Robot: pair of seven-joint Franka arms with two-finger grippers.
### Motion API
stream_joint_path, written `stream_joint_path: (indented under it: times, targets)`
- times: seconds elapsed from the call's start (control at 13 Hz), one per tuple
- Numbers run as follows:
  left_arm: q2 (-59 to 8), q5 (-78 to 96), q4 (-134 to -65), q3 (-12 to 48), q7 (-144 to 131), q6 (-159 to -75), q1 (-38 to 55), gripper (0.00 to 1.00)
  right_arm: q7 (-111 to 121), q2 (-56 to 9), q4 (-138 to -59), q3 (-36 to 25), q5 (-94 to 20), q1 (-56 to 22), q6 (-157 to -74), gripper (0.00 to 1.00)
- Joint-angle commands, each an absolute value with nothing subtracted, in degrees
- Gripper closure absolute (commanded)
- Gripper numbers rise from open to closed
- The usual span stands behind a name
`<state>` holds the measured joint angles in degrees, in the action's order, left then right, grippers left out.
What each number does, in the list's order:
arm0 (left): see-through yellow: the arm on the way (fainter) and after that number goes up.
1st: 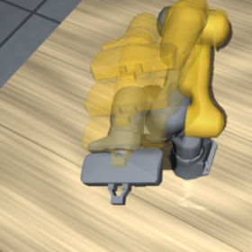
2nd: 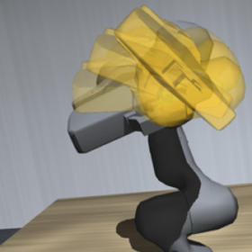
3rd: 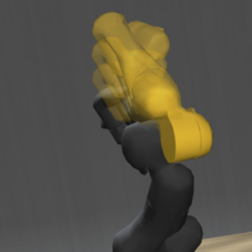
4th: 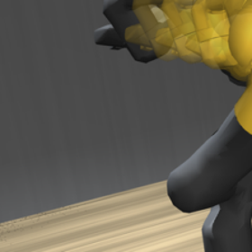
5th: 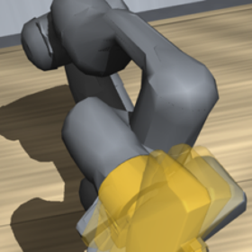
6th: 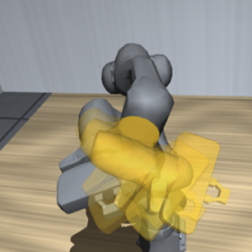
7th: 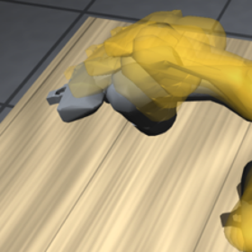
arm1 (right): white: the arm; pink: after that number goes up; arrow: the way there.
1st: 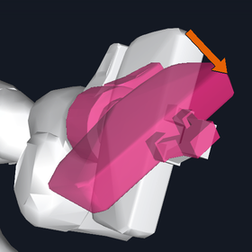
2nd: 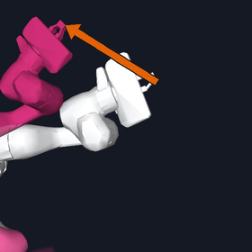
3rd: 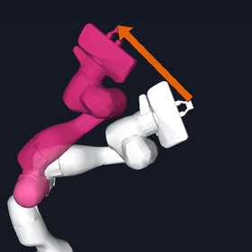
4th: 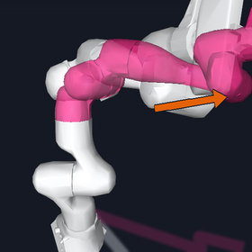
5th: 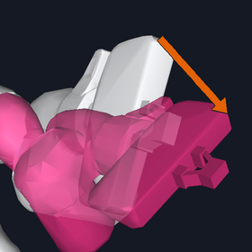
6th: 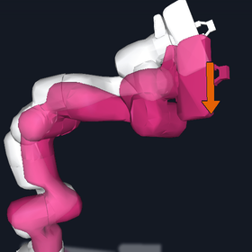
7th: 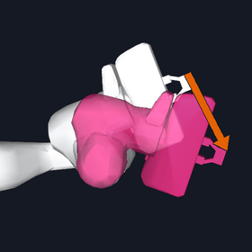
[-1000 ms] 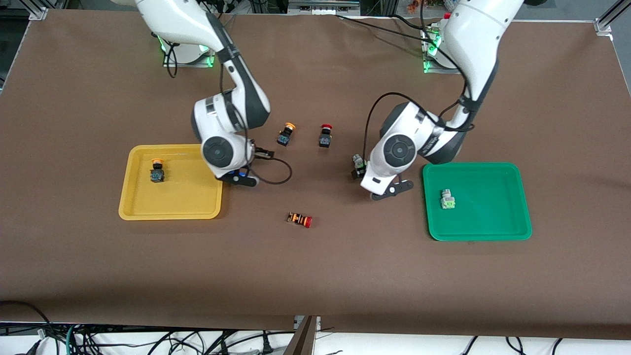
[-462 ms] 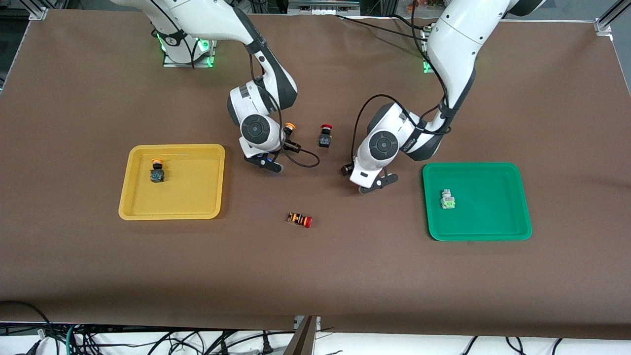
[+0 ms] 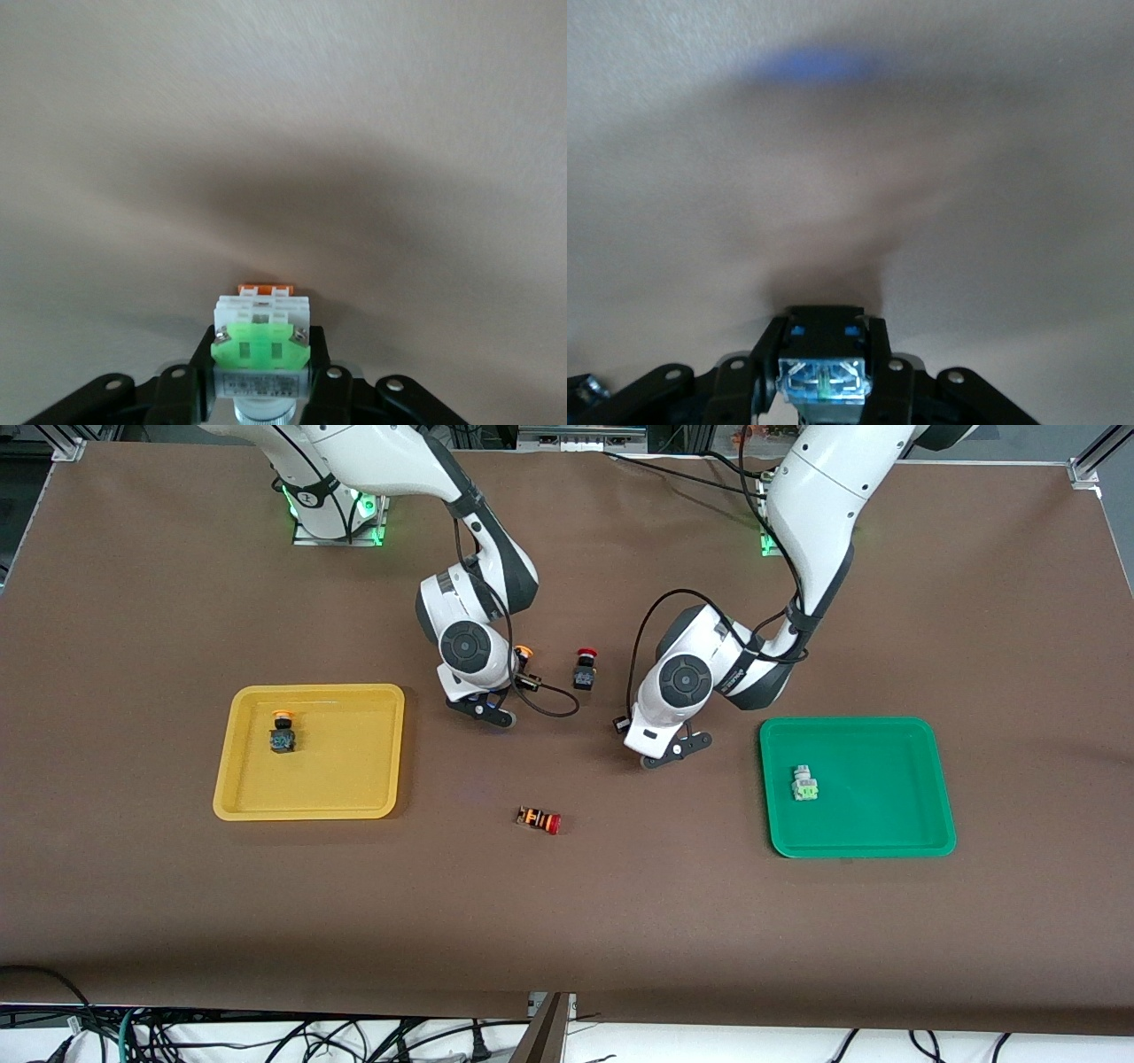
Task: Place green and yellow buttons in trays
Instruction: 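Carry the blue button to the yellow tray while the left gripper carries green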
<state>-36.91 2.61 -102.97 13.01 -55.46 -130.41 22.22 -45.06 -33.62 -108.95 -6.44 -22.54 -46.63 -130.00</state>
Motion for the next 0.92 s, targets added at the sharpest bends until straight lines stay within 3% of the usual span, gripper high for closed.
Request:
stream_joint_path:
  times: [0.0,0.31,0.54,0.85]
  targets:
    - [-30.78,2.72,-101.53,12.4,-50.31,-121.07,19.44,1.0,-39.23,-31.47,-108.9,-10.96,-23.55,-46.14,-126.23,1.0]
    - [-29.0,0.9,-93.96,11.17,-30.28,-104.96,9.25,1.0,-18.43,-31.29,-108.81,-23.26,-23.38,-45.79,-122.27,1.0]
    - [-30.05,-7.27,-94.04,10.9,-15.33,-105.64,1.08,1.0,-5.75,-31.81,-108.72,-29.87,-23.29,-45.36,-119.62,1.0]
    - [-35.06,-16.52,-97.38,10.99,-8.64,-117.48,-5.43,1.0,7.53,-34.97,-108.81,-30.15,-23.38,-38.16,-120.49,1.0]
